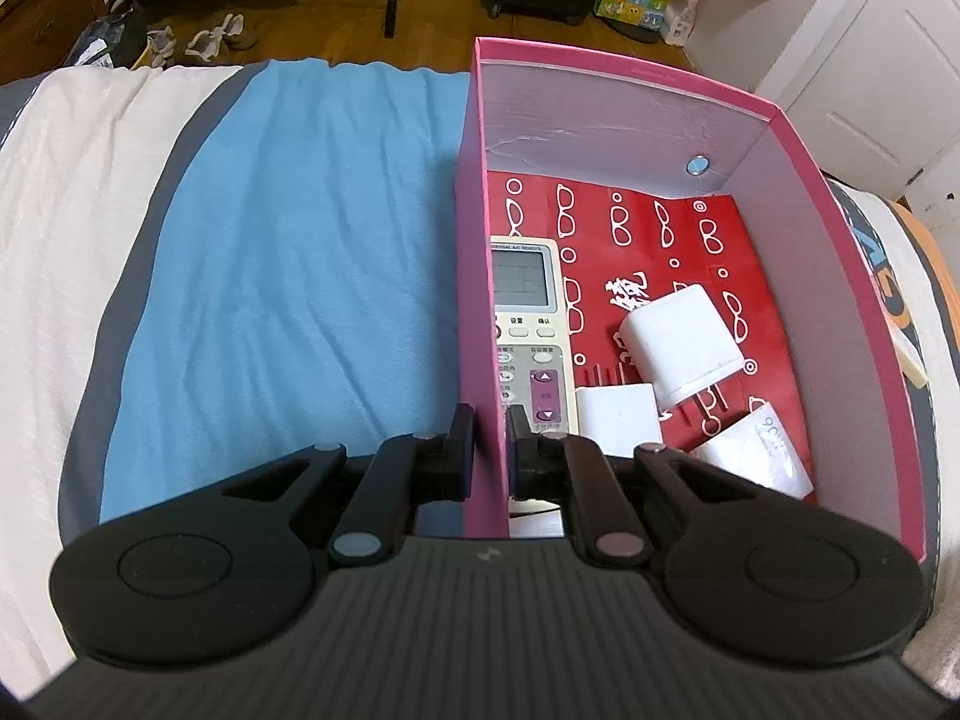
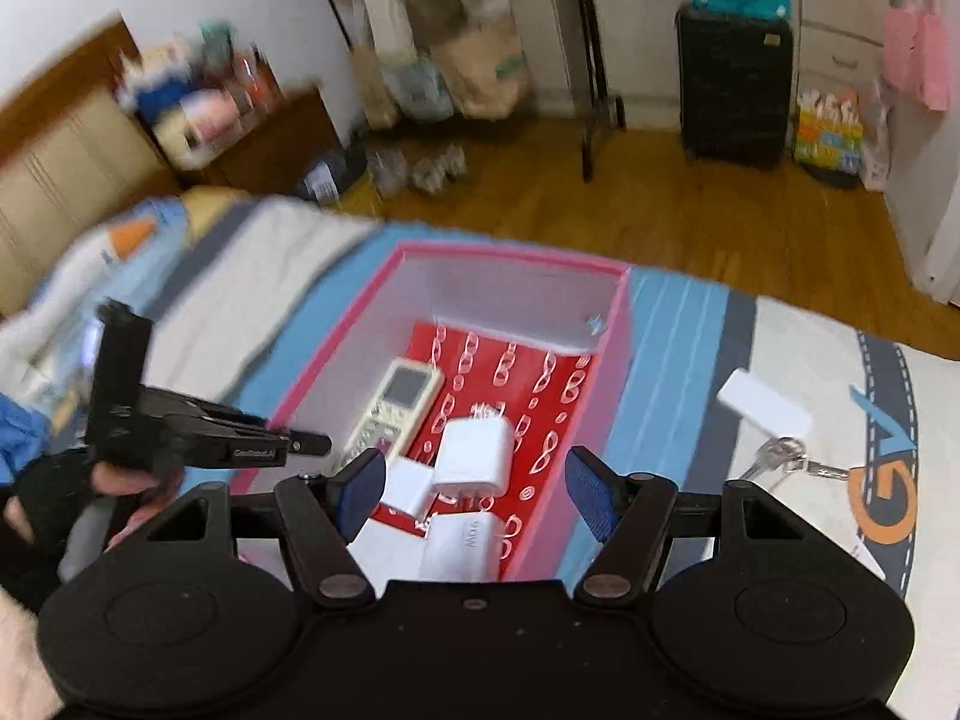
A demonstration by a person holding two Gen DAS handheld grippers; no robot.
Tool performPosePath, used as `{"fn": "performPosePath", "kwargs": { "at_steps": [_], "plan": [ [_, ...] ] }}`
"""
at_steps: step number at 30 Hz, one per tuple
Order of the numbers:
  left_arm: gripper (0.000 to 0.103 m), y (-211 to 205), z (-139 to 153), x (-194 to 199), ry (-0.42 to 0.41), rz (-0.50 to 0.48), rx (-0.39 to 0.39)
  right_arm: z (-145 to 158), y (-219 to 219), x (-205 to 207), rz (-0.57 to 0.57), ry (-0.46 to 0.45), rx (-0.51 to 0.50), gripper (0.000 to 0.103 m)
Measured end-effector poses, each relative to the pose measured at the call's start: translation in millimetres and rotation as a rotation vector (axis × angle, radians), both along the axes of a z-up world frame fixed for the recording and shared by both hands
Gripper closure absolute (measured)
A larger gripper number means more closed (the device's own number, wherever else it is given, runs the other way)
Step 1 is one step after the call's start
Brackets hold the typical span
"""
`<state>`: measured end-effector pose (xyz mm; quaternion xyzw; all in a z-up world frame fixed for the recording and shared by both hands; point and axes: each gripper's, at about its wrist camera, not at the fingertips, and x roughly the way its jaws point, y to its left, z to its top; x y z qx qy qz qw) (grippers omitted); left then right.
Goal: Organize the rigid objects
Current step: 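Grasp the white remote lying on the bed with the right tool and lift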
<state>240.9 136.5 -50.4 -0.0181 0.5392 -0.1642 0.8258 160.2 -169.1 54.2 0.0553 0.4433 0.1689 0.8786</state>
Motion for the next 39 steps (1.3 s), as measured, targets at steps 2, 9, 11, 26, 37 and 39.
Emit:
{"fn": "performPosePath", "kwargs": {
  "at_steps": [2,9,11,26,37,39],
  "plan": [
    [0.091,-2,2,0,0.002,-0.032,0.004,-2,-27,-11,-0.027,0.006,0.038,0.032],
    [0.091,-6,3,-3,-0.011,-0.065,0.034,-65,-100,-16,-0.151,0.152,0.139,0.034],
    [0.091,-5,3,-3,-0.009,-0.061,0.031,-93,-122,-18,-0.235,0.212,0.214,0.035],
    [0.091,-5,-4,2,0.006,-0.055,0.025,-179,-146,2,-0.523,0.39,0.364,0.056],
    [0.091,-4,-5,1,0.007,-0.056,0.027,-169,-144,-5,-0.397,0.355,0.462,0.09],
    [0.091,-4,-5,2,0.012,-0.053,0.024,-166,-140,-7,-0.4,0.358,0.447,0.087]
  ]
}}
